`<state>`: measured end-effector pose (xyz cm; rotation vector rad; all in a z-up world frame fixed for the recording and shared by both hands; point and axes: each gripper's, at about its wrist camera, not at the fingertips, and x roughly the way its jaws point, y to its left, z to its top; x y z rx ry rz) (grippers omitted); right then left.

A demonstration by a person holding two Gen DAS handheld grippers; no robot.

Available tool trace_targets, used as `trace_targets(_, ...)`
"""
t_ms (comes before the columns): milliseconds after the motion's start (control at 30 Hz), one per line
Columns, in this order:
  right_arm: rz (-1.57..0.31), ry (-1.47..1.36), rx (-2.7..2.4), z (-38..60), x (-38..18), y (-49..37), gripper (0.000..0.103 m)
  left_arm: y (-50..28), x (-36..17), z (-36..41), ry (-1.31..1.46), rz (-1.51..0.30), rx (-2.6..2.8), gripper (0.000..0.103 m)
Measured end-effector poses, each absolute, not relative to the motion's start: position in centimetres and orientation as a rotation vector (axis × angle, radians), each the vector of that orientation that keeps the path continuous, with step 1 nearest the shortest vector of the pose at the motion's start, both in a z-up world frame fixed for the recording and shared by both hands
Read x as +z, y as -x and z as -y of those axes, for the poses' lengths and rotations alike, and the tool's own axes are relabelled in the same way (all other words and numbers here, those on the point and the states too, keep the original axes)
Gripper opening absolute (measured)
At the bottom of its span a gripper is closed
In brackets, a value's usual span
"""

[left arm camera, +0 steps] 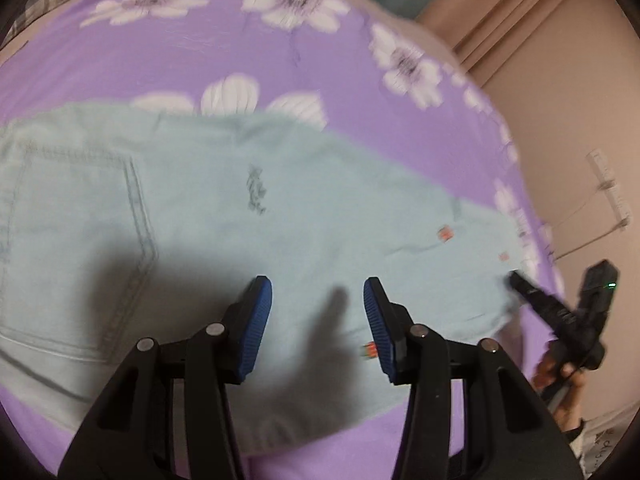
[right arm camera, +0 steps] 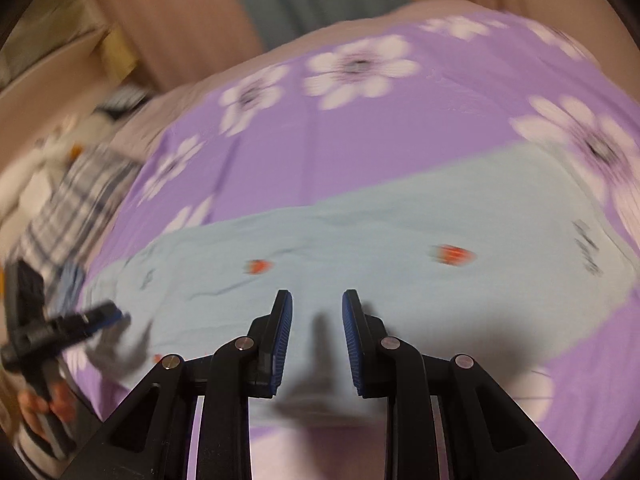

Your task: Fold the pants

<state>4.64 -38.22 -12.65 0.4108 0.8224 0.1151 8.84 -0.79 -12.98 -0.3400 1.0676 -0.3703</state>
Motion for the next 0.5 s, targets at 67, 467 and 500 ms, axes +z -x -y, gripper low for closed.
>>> trace_targets(67,-0.823,-0.447,0.062,41.0,-13.5,-4.0,0.025,-9.1,-13.9,-0.1,0.342,-1.074,-0.363,0.028)
trace_targets(467,-0.678,-0.482,-0.324,49.4,-11.6,-0.9,0.03,-12.6,-8.8,-2.6,0.324,-0.97,-0.3,0.046)
trace_targets(500,-0.671,-0.501,-0.288,48.9,-11.5,-0.9,0.03,-13.5,-8.6,-1.9,0.315,-0.963,-0.315,0.045)
